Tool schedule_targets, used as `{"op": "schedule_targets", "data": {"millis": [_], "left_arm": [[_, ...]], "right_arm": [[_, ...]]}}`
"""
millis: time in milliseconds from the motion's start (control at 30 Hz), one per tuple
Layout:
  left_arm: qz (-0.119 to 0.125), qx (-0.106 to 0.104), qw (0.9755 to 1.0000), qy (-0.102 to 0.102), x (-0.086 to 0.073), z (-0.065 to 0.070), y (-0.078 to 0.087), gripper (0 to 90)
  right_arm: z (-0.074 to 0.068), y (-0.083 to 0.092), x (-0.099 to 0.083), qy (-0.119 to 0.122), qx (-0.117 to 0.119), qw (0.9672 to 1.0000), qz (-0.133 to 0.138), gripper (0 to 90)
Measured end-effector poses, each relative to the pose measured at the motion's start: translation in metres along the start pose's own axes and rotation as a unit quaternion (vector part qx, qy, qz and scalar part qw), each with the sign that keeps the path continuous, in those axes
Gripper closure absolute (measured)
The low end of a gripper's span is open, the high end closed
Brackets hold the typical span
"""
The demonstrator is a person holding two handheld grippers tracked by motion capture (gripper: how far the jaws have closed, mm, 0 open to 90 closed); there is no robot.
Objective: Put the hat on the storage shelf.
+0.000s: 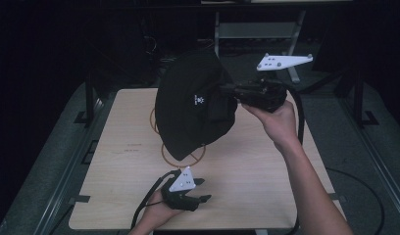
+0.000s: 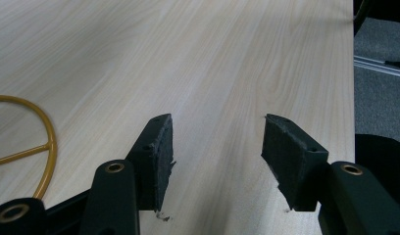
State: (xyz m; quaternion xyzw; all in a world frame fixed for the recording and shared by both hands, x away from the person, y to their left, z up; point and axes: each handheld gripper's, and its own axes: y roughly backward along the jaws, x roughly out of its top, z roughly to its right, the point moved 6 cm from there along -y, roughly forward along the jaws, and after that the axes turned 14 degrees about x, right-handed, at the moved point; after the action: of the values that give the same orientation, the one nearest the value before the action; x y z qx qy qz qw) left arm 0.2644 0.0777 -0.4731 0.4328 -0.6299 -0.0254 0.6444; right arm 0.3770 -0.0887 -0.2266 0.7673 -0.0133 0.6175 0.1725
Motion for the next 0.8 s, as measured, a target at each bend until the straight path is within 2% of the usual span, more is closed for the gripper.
{"op": "schedule_targets", "data": {"millis": [800], "left_arm": [[0.006,-0.001,1.0,0.004,0.001,0.0,0.001,44.5]], "right_arm": [[0.001,-0.043,0.022,0.0,0.016,0.9998,-0.015,89.0]]}}
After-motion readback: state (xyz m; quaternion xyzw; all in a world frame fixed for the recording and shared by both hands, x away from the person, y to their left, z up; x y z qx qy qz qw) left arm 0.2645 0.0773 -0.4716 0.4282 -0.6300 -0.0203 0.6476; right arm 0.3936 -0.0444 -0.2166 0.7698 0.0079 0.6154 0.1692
